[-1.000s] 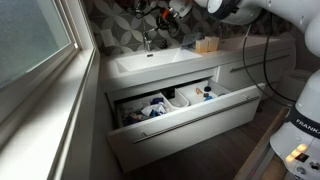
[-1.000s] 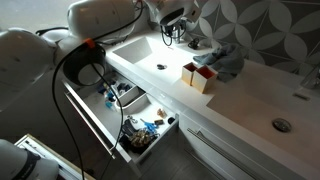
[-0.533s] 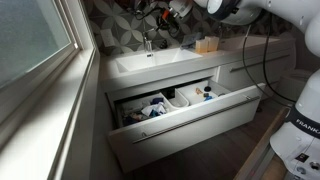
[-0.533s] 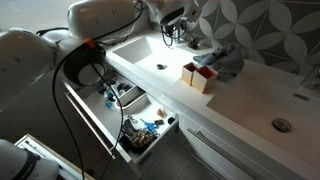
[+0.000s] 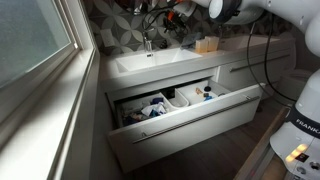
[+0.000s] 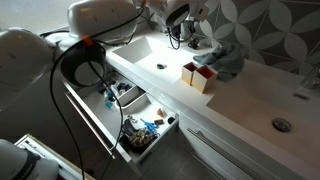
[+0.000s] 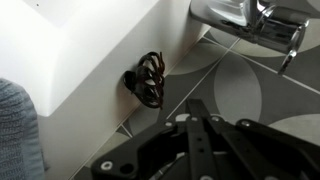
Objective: Open, then close the tap handle
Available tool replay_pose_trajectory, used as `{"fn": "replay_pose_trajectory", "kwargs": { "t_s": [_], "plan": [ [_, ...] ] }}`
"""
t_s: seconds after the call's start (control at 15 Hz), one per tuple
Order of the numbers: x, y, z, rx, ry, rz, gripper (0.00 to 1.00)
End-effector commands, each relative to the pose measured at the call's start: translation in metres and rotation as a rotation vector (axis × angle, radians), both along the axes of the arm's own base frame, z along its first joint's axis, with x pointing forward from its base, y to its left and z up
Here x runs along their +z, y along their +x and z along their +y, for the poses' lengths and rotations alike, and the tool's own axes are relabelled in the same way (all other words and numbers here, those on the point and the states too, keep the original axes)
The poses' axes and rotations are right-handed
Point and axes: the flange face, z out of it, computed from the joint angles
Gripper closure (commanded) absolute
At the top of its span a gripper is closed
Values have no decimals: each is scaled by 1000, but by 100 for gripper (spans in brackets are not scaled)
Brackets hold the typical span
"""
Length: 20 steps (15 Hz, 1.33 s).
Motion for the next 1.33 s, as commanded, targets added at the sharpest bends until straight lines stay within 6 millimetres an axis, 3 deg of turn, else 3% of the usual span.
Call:
{"fn": "replay_pose_trajectory", "kwargs": {
  "t_s": [0.0, 0.33, 1.27],
  "plan": [
    [17, -1, -1, -38, -40, -22, 99],
    [35, 2, 8, -20, -59, -78, 98],
    [43, 11, 31, 59, -68, -137, 98]
  ]
}}
